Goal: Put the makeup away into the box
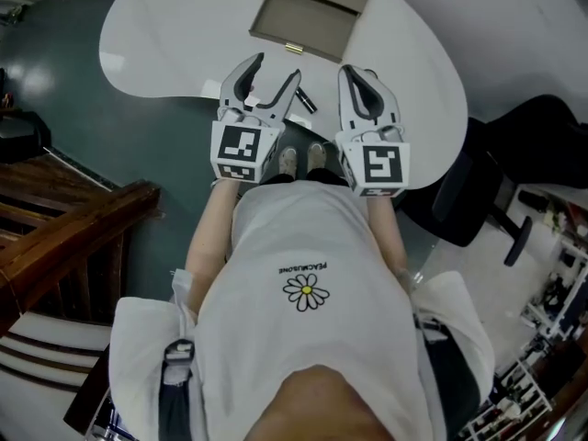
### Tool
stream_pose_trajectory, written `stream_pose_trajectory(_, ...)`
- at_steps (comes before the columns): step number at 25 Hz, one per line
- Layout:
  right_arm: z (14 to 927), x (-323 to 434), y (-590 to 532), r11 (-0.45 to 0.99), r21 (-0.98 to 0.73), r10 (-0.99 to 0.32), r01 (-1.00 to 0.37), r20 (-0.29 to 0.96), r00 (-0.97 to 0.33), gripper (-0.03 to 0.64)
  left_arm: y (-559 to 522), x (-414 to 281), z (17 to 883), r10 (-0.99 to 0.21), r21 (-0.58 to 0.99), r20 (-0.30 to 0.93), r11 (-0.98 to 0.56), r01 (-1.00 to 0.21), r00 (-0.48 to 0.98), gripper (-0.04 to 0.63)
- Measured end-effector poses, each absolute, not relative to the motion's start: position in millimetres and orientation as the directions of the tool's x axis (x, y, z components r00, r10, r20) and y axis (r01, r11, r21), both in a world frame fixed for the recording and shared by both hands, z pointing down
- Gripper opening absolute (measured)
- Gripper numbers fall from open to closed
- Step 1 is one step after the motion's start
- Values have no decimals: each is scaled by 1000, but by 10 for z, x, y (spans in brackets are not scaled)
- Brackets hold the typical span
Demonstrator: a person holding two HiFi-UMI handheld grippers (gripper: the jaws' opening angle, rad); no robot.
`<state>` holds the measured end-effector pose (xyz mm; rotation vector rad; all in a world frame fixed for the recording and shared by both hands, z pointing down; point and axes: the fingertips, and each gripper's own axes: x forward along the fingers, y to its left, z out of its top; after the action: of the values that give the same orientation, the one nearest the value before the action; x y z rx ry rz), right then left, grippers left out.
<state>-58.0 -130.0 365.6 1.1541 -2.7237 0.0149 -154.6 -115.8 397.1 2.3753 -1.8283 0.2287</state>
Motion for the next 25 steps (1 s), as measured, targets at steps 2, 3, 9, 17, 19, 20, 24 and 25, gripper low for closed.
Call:
stream_pose_trajectory(2, 3703, -477, -1298, 679, 57, -728, -732, 186, -660, 31, -1168, -1414, 4180, -910, 15, 265, -327, -945, 319, 281)
stream_pose_trajectory(3, 3725, -427, -1294, 669, 56, -735, -741, 195, -649, 31, -1166, -1348, 4290, -887, 19, 296, -365, -931, 354, 287)
stream_pose_trajectory(9, 3819, -90, -1268, 594, 52, -788, -802, 239, -568, 31, -1056, -960, 5078, -707, 73, 491, -550, -832, 510, 357)
stream_pose_trajectory(17, 3871, 223, -1208, 521, 57, -833, -852, 251, -493, 31, -961, -819, 5825, -557, 79, 670, -604, -793, 491, 374)
stream_pose_trajectory(19, 3871, 277, -1200, 504, 58, -841, -862, 258, -475, 31, -961, -813, 5885, -543, 73, 688, -608, -791, 481, 374)
stream_pose_trajectory(20, 3878, 295, -1193, 501, 59, -843, -864, 257, -472, 31, -961, -816, 5919, -537, 67, 697, -610, -790, 474, 374)
stream_pose_trajectory(24, 3896, 333, -1153, 493, 58, -847, -868, 257, -464, 31, -931, -838, 6041, -510, 53, 733, -617, -785, 450, 371)
stream_pose_trajectory(25, 3894, 339, -1145, 492, 59, -848, -869, 258, -463, 31, -919, -839, 6067, -503, 52, 740, -618, -784, 446, 371)
